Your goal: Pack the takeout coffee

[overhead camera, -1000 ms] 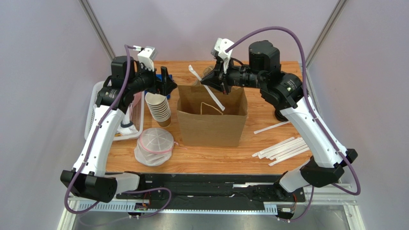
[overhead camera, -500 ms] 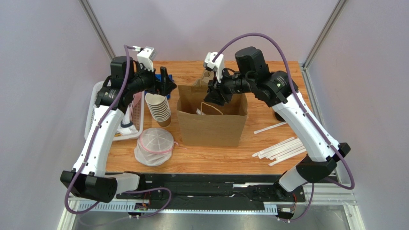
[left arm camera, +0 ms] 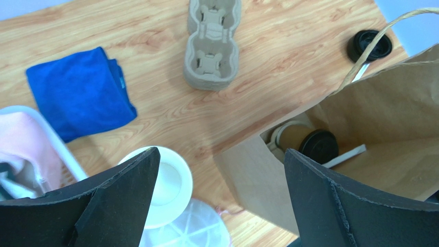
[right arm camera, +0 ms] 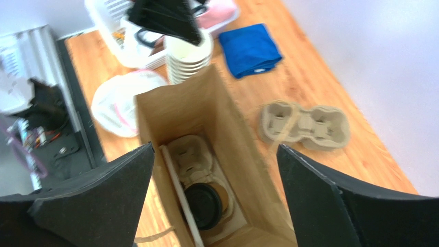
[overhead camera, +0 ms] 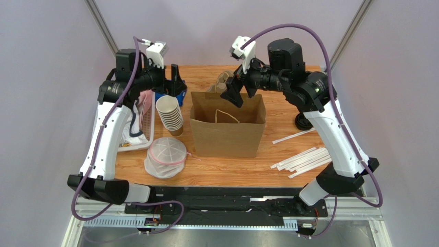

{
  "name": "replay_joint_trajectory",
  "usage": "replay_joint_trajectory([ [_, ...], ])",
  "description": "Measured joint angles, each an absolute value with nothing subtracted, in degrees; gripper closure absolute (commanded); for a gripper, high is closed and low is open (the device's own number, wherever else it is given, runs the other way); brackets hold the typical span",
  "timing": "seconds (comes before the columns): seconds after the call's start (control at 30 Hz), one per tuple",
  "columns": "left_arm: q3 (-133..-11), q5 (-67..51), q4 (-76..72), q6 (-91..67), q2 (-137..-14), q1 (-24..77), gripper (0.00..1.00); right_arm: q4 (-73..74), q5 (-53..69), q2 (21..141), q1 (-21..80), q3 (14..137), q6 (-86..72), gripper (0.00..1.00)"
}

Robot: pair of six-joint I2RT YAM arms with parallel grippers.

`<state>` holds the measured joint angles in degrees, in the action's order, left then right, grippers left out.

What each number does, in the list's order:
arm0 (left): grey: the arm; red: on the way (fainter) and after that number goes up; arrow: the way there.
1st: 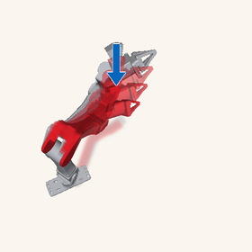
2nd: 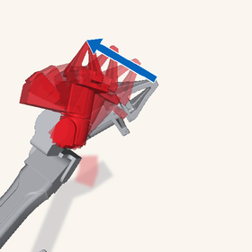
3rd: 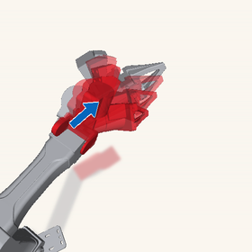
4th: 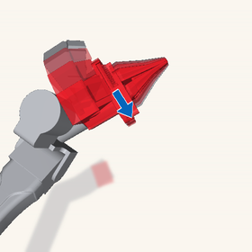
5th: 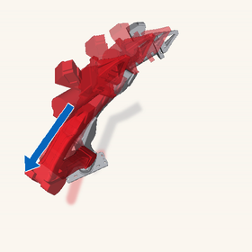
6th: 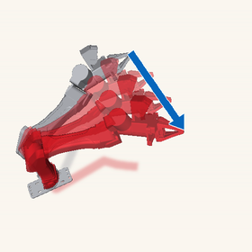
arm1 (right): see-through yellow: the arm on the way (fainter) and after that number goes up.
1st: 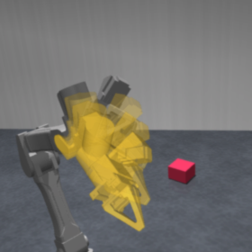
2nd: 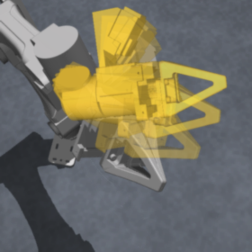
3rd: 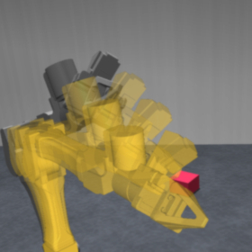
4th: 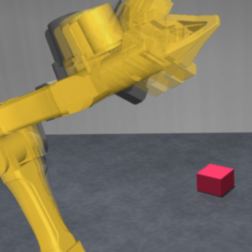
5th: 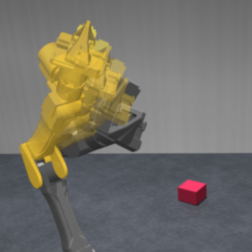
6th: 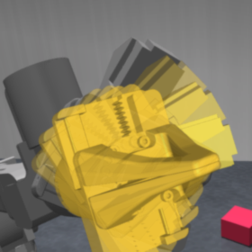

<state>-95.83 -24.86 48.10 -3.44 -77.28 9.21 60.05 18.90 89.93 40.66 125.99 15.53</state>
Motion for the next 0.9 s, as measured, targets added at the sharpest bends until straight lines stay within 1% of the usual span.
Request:
replay_joint_trajectory([
  [0.13, -106.17, -22.20, 54.85, -0.67, -82.98, 9.23, 0.01, 58.63, 16.05, 89.52, 36.25, 126.52, 12.78, 0.00],
  [0.3, -112.60, -18.09, 60.69, 2.37, -88.09, 8.99, 0.01, 57.98, 15.75, 89.56, 23.14, 126.28, 7.95, 0.00],
  [0.43, -113.08, -16.88, 64.20, 4.08, -89.49, 8.43, 0.01, 56.25, 15.68, 87.94, 11.81, 120.09, 5.56, 0.00],
  [0.5, -113.06, -17.63, 65.89, 4.25, -90.00, 7.51, 0.01, 55.92, 16.05, 86.83, 6.81, 114.89, 5.08, 0.00],
  [0.6, -112.66, -19.90, 67.35, 4.14, -90.43, 3.97, 0.01, 55.79, 16.40, 86.04, 1.45, 108.22, 4.78, 0.00],
  [0.67, -112.01, -20.53, 67.79, 4.16, -90.43, 1.65, 0.01, 55.96, 16.45, 85.08, -1.04, 103.46, 4.75, 0.00],
  [0.77, -111.37, -20.69, 68.27, 4.21, -90.43, -0.97, 0.01, 56.34, 16.43, 83.07, -2.07, 98.24, 4.78, 0.00],
  [0.9, -111.37, -20.93, 68.40, 4.19, -90.43, -2.83, 0.01, 56.34, 16.58, 79.83, -1.76, 95.57, 4.78, 0.00],
])
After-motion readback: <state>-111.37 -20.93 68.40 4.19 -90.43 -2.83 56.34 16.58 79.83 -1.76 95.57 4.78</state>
